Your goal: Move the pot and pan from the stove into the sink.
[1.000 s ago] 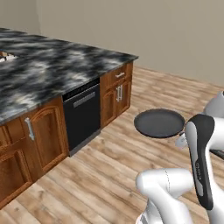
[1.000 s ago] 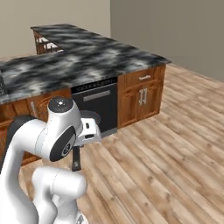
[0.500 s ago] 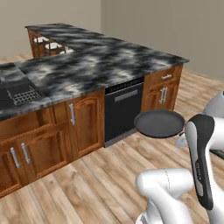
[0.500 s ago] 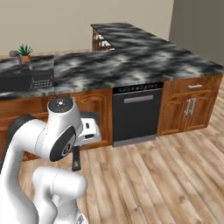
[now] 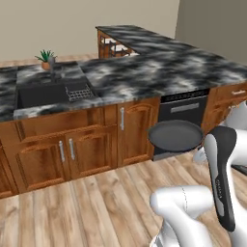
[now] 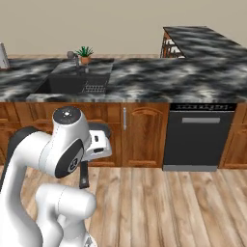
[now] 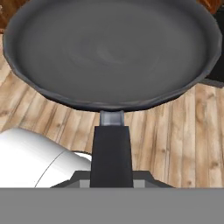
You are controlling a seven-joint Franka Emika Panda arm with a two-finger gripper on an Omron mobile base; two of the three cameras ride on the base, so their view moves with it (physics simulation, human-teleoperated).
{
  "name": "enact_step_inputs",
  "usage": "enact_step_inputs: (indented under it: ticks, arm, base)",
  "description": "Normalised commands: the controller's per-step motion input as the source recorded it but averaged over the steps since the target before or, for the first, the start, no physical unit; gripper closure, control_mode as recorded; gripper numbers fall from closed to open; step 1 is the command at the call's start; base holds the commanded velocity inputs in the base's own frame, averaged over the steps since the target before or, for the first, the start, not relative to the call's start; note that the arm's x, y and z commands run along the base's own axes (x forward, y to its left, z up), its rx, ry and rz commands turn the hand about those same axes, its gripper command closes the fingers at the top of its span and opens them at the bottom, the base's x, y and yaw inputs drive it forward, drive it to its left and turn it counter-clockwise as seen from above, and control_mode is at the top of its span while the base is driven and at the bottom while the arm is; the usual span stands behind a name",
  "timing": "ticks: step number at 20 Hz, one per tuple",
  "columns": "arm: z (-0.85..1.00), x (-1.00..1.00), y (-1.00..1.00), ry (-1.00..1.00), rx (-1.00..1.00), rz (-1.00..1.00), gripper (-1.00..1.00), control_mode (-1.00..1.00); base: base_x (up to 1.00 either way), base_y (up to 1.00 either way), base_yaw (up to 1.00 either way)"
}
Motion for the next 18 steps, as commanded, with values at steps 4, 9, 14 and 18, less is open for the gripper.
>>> enact_step_inputs:
  ticks: [4,9,14,18]
  arm:
    - [0.00,0.00,0.00,0.00,0.00,0.00,1.00,1.00]
    - [0.00,0.00,0.00,0.00,0.00,0.00,1.00,1.00]
    - [0.00,0.00,0.00,0.00,0.00,0.00,1.00,1.00]
    - [0.00,0.00,0.00,0.00,0.00,0.00,1.00,1.00]
  base:
    - [-0.06,0.00,0.43]
    - [-0.04,0.01,0.07]
    - [0.32,0.02,0.00]
    - [0.71,0.06,0.00]
